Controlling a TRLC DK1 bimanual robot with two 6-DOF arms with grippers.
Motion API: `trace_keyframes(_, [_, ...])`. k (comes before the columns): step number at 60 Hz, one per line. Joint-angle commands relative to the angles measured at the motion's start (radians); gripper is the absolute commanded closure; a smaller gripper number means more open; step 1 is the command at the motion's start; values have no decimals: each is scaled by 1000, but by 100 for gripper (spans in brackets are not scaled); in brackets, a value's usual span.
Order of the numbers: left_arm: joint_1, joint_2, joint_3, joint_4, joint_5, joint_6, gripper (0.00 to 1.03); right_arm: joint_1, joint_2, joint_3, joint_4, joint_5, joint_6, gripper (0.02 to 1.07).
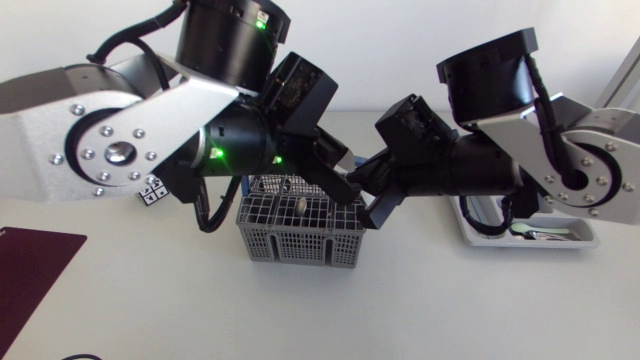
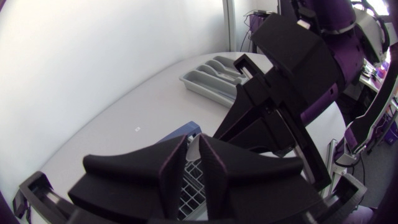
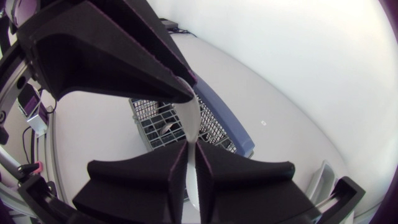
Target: Transfer all utensils from the basket to the drawer tray.
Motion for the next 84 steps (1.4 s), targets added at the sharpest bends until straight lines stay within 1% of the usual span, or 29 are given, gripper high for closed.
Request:
trace_keyframes(1, [10, -1, 37, 4, 10, -20, 57, -3, 6, 0, -10, -21, 5, 97])
trace_keyframes(3, [17, -4, 40, 6, 8, -20, 47, -3, 6, -3, -13, -23, 3, 97])
trace_keyframes(5, [23, -7, 42, 9, 8, -20, 43, -4, 6, -6, -16, -24, 0, 97])
trace_keyframes(8, [32, -20, 42, 21, 8, -21, 37, -4, 5, -13, -20, -32, -4, 97])
trace_keyframes(13, [50, -49, 37, 41, 8, -34, 33, -7, -1, -26, -33, -43, -14, 97])
trace_keyframes(24, [84, -130, 3, 95, 8, -37, 31, -26, -32, -52, -59, -67, -38, 97])
trace_keyframes(28, [98, -148, 2, 95, 8, -32, 32, -49, -50, -63, -74, -84, -58, 97])
trace_keyframes(35, [124, -167, -4, 75, 8, -11, 32, -132, -89, -85, -115, -142, -106, 97])
trace_keyframes(39, [138, -173, -18, 56, 7, 31, 32, -204, -109, -94, -149, -191, -149, 97])
trace_keyframes(44, [141, -175, -32, 29, 7, 62, 32, -280, -124, -106, -192, -228, -218, 97])
trace_keyframes(49, [145, -175, -58, 4, 7, 95, 32, -397, -129, -108, -270, -305, -320, 97])
trace_keyframes(57, [159, -175, -98, -14, 7, 126, 32, -596, -110, -112, -365, -380, -527, 97])
trace_keyframes(63, [165, -175, -130, -21, 7, 137, 32, -759, -70, -94, -454, -425, -730, 97])
trace_keyframes(70, [164, -171, -159, -21, 4, 140, 32, -925, 31, -33, -539, -451, -931, 97])
trace_keyframes(75, [158, -167, -175, -19, -2, 143, 32, -1028, 134, 40, -626, -454, -1087, 97])
trace_keyframes(84, [152, -156, -182, -19, -19, 143, 32, -1133, 263, 110, -635, -425, -1245, 97])
